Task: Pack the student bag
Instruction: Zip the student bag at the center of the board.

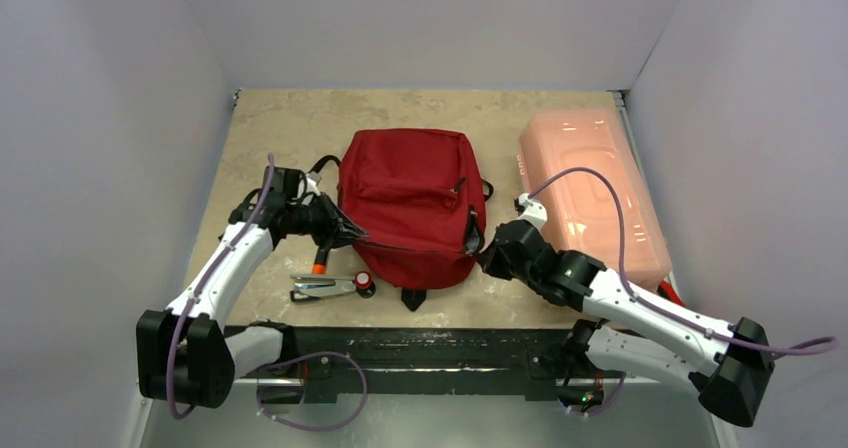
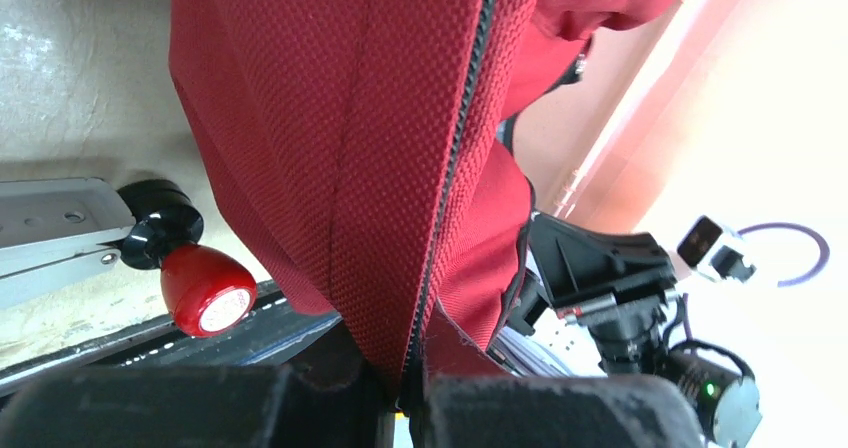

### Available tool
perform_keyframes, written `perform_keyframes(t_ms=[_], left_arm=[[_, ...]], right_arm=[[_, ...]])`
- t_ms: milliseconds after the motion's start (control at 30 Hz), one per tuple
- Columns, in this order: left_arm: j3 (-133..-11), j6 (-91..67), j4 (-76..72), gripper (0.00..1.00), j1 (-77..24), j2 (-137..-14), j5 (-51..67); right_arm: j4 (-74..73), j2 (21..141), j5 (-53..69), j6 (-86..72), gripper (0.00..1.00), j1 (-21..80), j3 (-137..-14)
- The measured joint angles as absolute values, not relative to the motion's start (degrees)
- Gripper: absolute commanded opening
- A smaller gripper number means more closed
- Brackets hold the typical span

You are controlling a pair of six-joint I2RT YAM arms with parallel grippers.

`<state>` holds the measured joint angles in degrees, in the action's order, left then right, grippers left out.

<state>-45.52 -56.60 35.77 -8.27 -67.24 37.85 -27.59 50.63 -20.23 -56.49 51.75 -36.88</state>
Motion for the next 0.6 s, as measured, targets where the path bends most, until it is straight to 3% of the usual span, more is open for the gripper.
perform_keyframes(t_ms=[233,400,600], left_arm=[[-45.47,-51.35,37.71,0.00,-5.69,-62.19,39.24],[-45.50,-46.44,38.00,0.51,-5.08,-61.73,40.49],[-49.01,-37.50,40.97,0.58,-10.22,-57.45,35.57]], right_arm=[[-27.57,53.58,-19.79,-56.34,0.00,48.71,-39.07],[-27.44,54.41,-19.66,-51.48,0.00,47.64,-40.60],[-27.09,47.92,-17.96,-43.90,0.00,45.87,-40.58]])
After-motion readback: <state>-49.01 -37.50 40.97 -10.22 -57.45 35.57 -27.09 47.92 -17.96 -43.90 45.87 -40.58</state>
